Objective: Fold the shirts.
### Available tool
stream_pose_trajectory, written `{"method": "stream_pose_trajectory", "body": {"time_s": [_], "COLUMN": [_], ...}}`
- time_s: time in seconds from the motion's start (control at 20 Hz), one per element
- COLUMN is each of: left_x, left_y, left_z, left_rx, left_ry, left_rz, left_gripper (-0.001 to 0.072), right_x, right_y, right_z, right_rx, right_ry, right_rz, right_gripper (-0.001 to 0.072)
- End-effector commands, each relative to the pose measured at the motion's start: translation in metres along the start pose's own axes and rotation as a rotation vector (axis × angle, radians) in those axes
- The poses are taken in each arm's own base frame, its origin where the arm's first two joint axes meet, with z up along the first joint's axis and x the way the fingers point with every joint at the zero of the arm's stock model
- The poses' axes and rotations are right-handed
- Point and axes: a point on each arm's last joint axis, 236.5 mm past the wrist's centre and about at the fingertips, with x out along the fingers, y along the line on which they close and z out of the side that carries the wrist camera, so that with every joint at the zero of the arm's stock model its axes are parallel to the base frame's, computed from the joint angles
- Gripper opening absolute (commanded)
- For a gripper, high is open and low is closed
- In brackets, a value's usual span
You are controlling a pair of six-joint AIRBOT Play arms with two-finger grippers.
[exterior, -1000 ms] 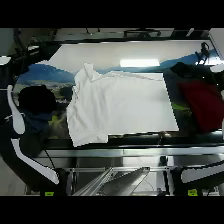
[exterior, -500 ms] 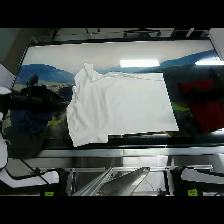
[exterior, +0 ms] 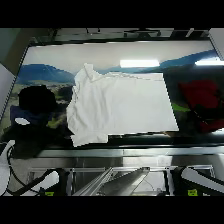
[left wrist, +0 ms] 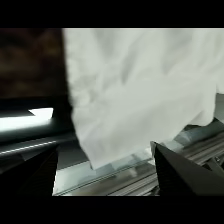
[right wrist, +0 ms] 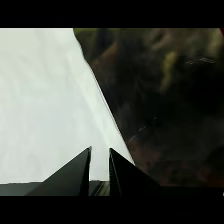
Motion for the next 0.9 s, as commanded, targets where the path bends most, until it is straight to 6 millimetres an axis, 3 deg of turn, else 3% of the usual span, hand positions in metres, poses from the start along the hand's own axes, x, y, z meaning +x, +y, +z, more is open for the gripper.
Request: {"method": "stream_pose_trajectory", "body": {"time_s": [0.0, 0.15, 0.25, 0.3, 0.35, 0.4, 0.65, 0.85], "left_x": [0.008, 0.006, 0.005, 0.004, 0.002, 0.001, 0.002, 0.017], "left_y": [0.02, 0.026, 0.016, 0.004, -0.006, -0.014, -0.022, -0.033], "left_z": [0.008, 0.025, 0.042, 0.048, 0.051, 0.054, 0.05, 0.041], "left_rx": [-0.01, -0.009, -0.017, 0.009, 0.034, 0.046, 0.065, 0.058], "left_ry": [-0.066, -0.14, -0.209, -0.234, -0.252, -0.265, -0.249, -0.269], "left_rz": [0.067, 0.093, 0.046, -0.001, -0.042, -0.074, -0.107, -0.2], "left_gripper": [0.0627, 0.0627, 0.0627, 0.0595, 0.0502, 0.0489, 0.0489, 0.0488], "right_x": [0.002, 0.002, 0.002, 0.002, 0.002, 0.002, 0.002, 0.003], "right_y": [-0.005, -0.004, -0.004, -0.005, -0.005, -0.005, -0.005, -0.007], "right_z": [-0.004, -0.004, -0.004, -0.004, -0.003, -0.003, -0.003, -0.003], "right_rx": [0.012, 0.012, 0.011, 0.011, 0.011, 0.011, 0.011, 0.013], "right_ry": [0.001, 0.002, 0.001, 0.001, -0.001, -0.001, -0.001, -0.001], "right_rz": [-0.006, -0.005, -0.006, -0.007, -0.008, -0.008, -0.01, -0.012], "right_gripper": [0.0165, 0.0165, 0.0165, 0.0165, 0.0165, 0.0165, 0.0165, 0.0165]}}
